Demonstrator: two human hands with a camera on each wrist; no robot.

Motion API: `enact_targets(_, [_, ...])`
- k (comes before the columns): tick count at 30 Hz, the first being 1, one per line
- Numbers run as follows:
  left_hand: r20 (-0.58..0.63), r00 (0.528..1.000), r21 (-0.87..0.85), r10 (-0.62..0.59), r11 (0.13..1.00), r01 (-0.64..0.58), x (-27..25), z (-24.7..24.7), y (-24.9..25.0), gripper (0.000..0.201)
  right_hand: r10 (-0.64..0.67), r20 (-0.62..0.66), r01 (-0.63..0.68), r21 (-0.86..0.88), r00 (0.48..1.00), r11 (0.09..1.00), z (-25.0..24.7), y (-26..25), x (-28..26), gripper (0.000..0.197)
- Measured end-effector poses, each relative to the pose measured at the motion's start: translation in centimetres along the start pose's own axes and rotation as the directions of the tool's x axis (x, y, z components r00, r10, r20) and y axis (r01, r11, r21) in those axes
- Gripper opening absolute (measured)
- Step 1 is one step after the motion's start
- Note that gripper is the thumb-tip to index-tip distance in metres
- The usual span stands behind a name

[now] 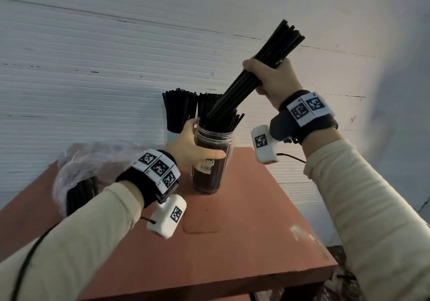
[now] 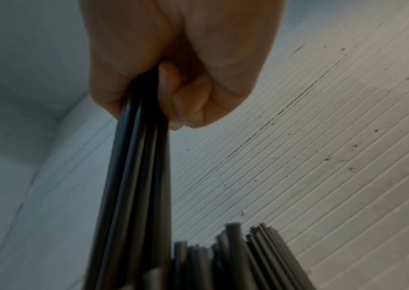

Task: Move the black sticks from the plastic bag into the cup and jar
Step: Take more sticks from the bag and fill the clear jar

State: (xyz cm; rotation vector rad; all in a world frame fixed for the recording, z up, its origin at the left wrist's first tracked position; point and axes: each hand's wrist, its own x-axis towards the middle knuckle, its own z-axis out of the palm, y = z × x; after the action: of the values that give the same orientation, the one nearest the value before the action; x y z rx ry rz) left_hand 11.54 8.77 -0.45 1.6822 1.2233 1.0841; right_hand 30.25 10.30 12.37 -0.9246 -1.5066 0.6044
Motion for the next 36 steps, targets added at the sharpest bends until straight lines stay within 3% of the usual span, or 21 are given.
enact_targets(3, [-0.035, 0.999, 0.021, -0.015, 1.000, 0.016, 0.1, 0.0, -1.0, 0.094, 0.037, 0.075, -0.023, -0.172, 0.996, 0.985, 0.6, 0.3, 0.8, 0.024])
enact_targets(8, [-0.060, 0.998, 0.017, -0.036, 0.999, 0.037, 0.0, -0.1, -1.9, 0.113, 0.154, 0.311, 0.007, -0.462, 0.938, 0.887, 2.9, 0.6, 0.2, 0.032])
enact_targets(11, [-0.051, 0.998, 0.017, -0.035, 0.999, 0.036, -0.1, -0.1, -1.8, 0.105, 0.217, 0.398, 0.033, -0.533, 0.891, 0.845, 3.7, 1.8, -1.0, 0.024])
enact_targets(13, [-0.046, 0.999, 0.019, -0.022, 1.000, 0.023, -0.3, -0.2, -1.7, 0.095, 0.227, 0.398, 0.044, -0.567, 0.889, 0.823, 4.0, 2.8, -2.0, 0.042])
enact_targets(15, [-0.043, 0.999, 0.015, -0.007, 1.000, 0.008, -0.4, -0.2, -1.7, 0.093, 0.176, 0.356, 0.061, -0.564, 0.918, 0.824, 3.8, 3.3, -2.7, 0.056])
enact_targets(18, [-0.037, 0.999, 0.023, -0.011, 1.000, 0.012, -0.3, -0.2, -1.6, 0.095, 0.065, 0.267, 0.067, -0.458, 0.962, 0.887, 3.4, 2.9, -3.3, 0.043])
enact_targets(21, [-0.039, 0.999, 0.029, -0.007, 1.000, 0.008, -0.2, -0.2, -1.6, 0.098, -0.050, 0.155, 0.104, -0.362, 0.987, 0.927, 3.1, 2.3, -3.1, 0.067])
enact_targets(23, [-0.048, 0.999, 0.032, -0.006, 0.999, 0.008, -0.2, -0.2, -1.7, 0.099, -0.143, 0.167, 0.196, -0.367, 0.976, 0.909, 3.4, 2.3, -3.2, 0.074])
enact_targets(26, [-0.046, 0.999, 0.027, -0.002, 1.000, 0.003, -0.1, -0.2, -1.8, 0.098, -0.268, 0.252, 0.357, -0.437, 0.930, 0.825, 4.4, 2.7, -3.8, 0.051])
enact_targets(28, [-0.044, 0.999, 0.040, 0.003, 0.999, -0.002, 0.0, -0.2, -1.8, 0.098, -0.254, 0.285, 0.367, -0.482, 0.924, 0.796, 4.9, 3.3, -4.4, 0.043])
enact_targets(31, [-0.036, 0.999, 0.055, 0.012, 0.998, -0.010, 0.0, -0.3, -1.9, 0.100, -0.246, 0.277, 0.359, -0.508, 0.929, 0.783, 5.2, 3.6, -4.7, 0.047])
enact_targets(34, [-0.040, 0.999, 0.041, 0.018, 0.999, -0.016, -0.1, -0.2, -1.9, 0.098, -0.373, 0.316, 0.487, -0.498, 0.872, 0.718, 5.4, 3.4, -4.6, 0.053])
enact_targets(36, [-0.043, 0.999, 0.042, 0.017, 0.999, -0.015, -0.1, -0.2, -1.8, 0.096, -0.348, 0.386, 0.511, -0.500, 0.854, 0.699, 5.7, 3.3, -4.8, 0.050])
